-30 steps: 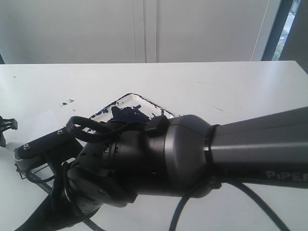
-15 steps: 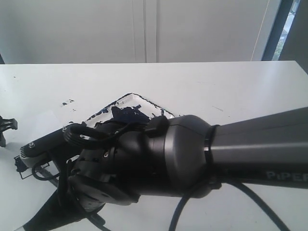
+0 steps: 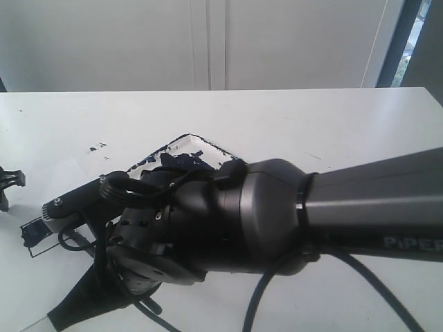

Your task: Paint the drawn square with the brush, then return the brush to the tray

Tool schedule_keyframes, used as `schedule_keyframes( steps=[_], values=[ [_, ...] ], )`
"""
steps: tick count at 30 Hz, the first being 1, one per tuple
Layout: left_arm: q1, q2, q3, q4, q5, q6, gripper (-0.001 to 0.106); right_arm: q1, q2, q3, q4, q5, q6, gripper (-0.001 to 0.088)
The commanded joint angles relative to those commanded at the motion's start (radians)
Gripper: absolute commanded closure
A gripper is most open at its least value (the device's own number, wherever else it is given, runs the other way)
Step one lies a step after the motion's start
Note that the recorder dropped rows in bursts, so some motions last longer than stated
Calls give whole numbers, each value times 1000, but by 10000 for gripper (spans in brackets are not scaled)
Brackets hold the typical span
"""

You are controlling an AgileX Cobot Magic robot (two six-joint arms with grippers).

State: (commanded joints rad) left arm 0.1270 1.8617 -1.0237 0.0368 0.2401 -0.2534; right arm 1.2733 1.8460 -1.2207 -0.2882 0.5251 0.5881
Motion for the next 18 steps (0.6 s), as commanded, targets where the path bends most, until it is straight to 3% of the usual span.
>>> schedule_keyframes(
  steps=[10,18],
  values=[
    [0,0,0,0,0,0,502,2,-60,-2,-2,-40,-2,868],
    [0,0,0,0,2,0,502,60,-86,0,23,-5,-11,868]
  ],
)
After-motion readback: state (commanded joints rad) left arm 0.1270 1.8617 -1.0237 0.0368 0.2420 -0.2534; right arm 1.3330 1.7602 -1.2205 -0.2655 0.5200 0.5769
